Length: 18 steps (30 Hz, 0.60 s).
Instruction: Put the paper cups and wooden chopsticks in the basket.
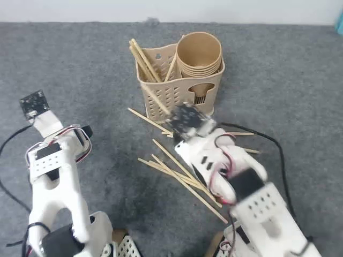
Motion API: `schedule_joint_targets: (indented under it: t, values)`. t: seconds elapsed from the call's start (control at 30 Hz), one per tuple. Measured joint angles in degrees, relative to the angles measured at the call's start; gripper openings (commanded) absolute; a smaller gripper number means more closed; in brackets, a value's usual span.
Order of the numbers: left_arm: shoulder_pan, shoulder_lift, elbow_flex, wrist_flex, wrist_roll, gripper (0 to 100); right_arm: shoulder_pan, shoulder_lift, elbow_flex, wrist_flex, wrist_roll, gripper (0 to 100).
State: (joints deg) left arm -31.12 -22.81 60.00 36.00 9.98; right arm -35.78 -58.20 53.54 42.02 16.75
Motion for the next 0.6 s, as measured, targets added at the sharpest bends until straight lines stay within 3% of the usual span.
schedule_joint_targets:
  t: [0.37,0.6]
  values:
    - [0.0,0.0,0.0,0.0,0.0,27,-0.1,-6.6,0.0,-26.4,-22.5,0.6]
    - [0.0,0.0,0.0,0.0,0.0,27,1.4,1.8,0.0,-55.2,-24.4,0.6]
